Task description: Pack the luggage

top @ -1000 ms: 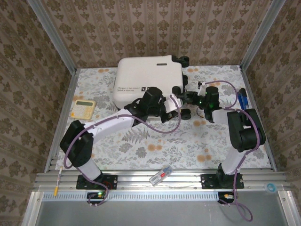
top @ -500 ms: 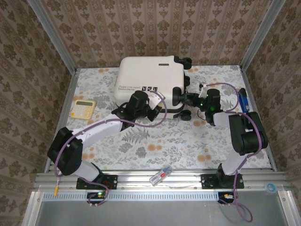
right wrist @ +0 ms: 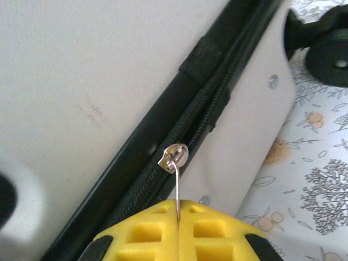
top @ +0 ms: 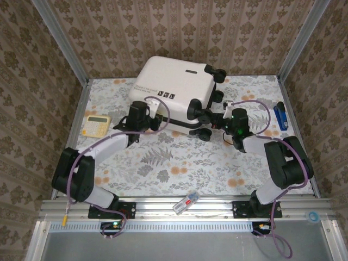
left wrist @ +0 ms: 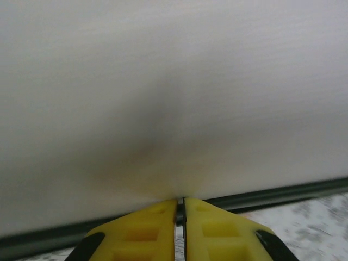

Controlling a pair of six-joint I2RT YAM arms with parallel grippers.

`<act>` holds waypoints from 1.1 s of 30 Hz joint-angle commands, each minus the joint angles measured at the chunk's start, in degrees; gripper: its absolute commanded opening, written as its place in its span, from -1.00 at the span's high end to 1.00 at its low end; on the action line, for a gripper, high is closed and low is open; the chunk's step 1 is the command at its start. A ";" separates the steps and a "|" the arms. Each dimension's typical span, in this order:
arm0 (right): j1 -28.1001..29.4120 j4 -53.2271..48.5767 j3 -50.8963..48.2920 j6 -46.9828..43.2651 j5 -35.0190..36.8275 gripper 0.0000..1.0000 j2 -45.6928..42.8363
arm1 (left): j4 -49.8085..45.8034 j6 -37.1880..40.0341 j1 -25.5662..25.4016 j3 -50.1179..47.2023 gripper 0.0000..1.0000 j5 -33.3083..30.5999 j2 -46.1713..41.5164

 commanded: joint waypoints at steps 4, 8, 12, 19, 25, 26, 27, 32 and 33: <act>3.74 -0.72 -0.82 -3.01 3.39 1.00 -2.56 | 5.06 -4.45 8.95 9.25 0.74 4.08 7.03; 3.99 -0.64 -0.08 -2.79 3.65 1.00 -2.03 | 4.15 -6.45 7.96 11.04 0.62 6.06 4.70; 4.01 -1.39 0.66 -3.15 3.23 1.00 -1.94 | -0.32 -7.28 2.68 10.81 0.27 4.05 -0.70; 4.00 -2.47 1.76 -4.13 2.60 1.00 -1.34 | -9.43 -12.05 -11.19 14.81 -0.30 0.87 -3.72; 3.94 -2.65 2.65 -4.08 1.56 1.00 -0.43 | -21.30 -5.89 -19.93 26.20 -0.46 -4.33 0.70; 3.99 -2.86 2.66 -4.22 1.41 1.00 -0.39 | -23.37 -3.11 -21.09 28.15 -0.47 -5.51 1.68; 3.93 -3.05 2.75 -4.32 1.38 1.00 -0.45 | -25.93 0.17 -22.34 30.54 -0.49 -6.71 2.93; 3.88 -3.89 3.10 -4.87 1.02 1.00 -0.73 | -34.14 19.25 -26.23 37.55 -0.53 -10.40 8.48; 3.89 -3.94 3.11 -4.84 0.93 1.00 -0.89 | -34.45 22.50 -26.19 37.87 -0.57 -10.63 9.26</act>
